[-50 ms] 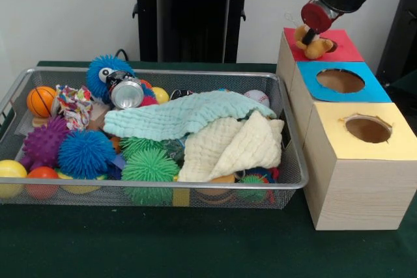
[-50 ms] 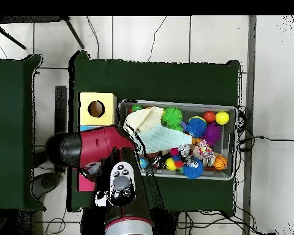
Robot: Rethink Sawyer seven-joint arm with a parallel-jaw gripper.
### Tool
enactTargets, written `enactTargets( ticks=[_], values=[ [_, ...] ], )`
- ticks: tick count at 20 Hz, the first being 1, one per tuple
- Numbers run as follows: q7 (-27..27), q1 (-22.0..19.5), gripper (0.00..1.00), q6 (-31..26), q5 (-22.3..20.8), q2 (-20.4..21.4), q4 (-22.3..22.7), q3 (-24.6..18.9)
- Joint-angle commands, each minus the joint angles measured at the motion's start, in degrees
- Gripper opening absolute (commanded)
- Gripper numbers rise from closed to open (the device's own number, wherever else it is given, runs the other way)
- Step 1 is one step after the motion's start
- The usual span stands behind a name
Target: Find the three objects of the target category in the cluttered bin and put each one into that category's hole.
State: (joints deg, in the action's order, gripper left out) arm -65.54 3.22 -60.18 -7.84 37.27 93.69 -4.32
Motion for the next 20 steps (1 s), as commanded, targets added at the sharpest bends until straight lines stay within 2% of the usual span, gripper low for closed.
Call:
enactTargets(
  ticks=[1, 11, 20],
  values=[
    [-17.5, 1.2, 0.0, -1.4, 4.9, -2.9, 1.1, -0.8],
    [-17.7, 3.0, 0.0, -2.6, 7.9, -1.7, 1.8, 0.3],
    [-16.9, 4.0, 0.0, -5.5, 7.6, -0.5, 1.9, 2.6]
  ],
)
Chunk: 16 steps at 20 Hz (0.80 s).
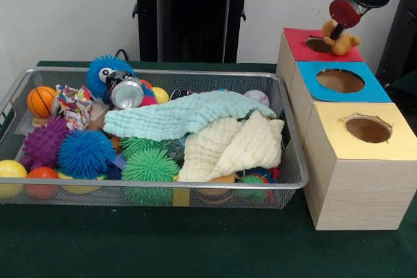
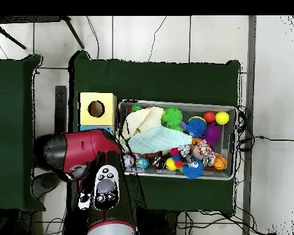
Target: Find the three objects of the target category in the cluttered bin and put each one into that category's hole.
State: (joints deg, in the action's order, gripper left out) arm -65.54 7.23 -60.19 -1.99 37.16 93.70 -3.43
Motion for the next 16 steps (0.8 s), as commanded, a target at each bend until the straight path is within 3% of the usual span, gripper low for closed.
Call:
enactTargets(
  ticks=[1, 16],
  values=[
    [-17.0, 0.1, 0.0, -5.5, 1.3, -0.3, 1.6, 2.1],
    [-17.4, 2.5, 0.0, -7.8, 0.6, -2.9, -1.6, 5.1]
  ],
)
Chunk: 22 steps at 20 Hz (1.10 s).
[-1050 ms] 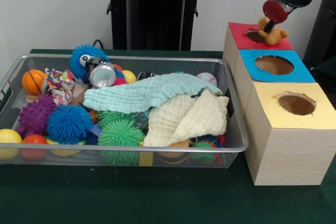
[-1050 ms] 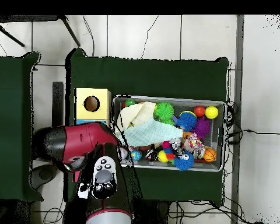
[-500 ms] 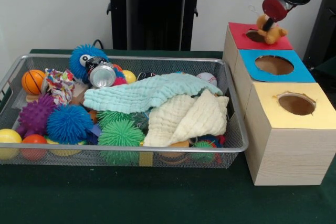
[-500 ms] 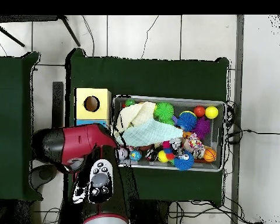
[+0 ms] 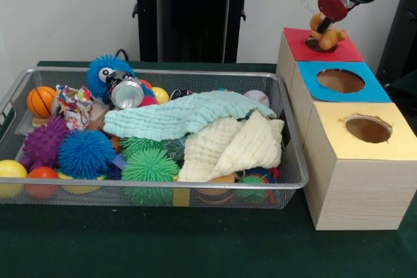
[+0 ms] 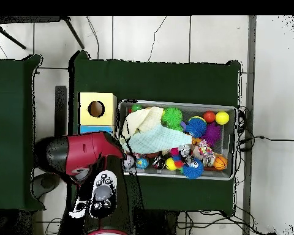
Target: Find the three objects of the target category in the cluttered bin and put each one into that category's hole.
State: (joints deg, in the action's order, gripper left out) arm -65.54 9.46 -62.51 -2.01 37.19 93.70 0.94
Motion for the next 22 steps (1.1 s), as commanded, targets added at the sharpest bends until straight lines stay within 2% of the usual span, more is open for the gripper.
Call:
enactTargets(
  ticks=[1, 9, 18, 19, 22],
  values=[
    [-17.5, 0.4, 0.0, -5.6, 0.8, -3.4, -1.8, 0.8],
    [-18.0, 0.9, 0.0, -4.7, 1.3, -5.6, -2.6, 1.0],
    [-18.4, 1.8, 0.0, -2.7, 1.1, -5.9, -3.4, 2.0],
    [-17.9, 2.0, 0.0, -4.4, 0.5, -6.0, -3.7, 2.3],
    [-17.6, 2.3, 0.0, -4.4, 0.3, -6.0, -4.0, 2.9]
  ],
)
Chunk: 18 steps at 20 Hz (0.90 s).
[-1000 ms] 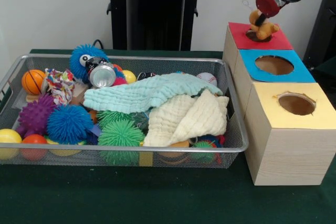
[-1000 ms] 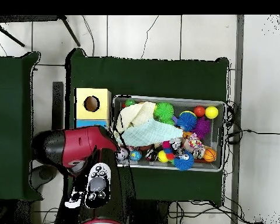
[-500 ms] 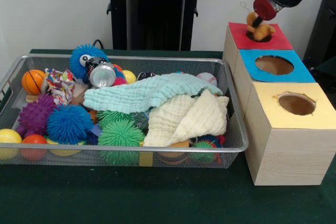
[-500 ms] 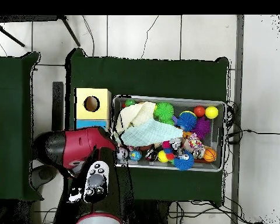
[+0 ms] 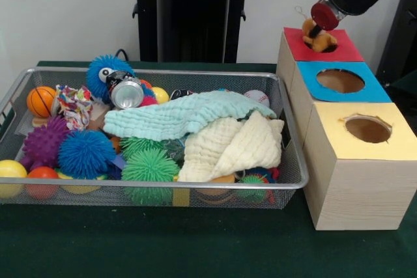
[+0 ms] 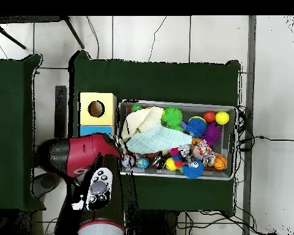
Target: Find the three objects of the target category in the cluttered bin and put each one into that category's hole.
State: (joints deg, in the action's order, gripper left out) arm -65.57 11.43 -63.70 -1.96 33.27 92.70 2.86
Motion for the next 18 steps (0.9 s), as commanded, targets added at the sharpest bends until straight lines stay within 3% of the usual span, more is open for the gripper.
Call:
enactTargets(
  ticks=[1, 3, 4, 18],
  values=[
    [-17.5, 0.4, 0.0, -3.5, 0.1, -2.0, -3.1, 1.1],
    [-17.3, 0.6, 0.0, -3.5, 0.2, -2.0, -3.2, 1.3],
    [-17.2, 0.6, 1.0, -3.6, 0.2, -2.0, -3.3, 1.4],
    [-17.8, 1.4, 1.0, -2.2, 1.2, -2.5, -4.7, 2.6]
  ],
)
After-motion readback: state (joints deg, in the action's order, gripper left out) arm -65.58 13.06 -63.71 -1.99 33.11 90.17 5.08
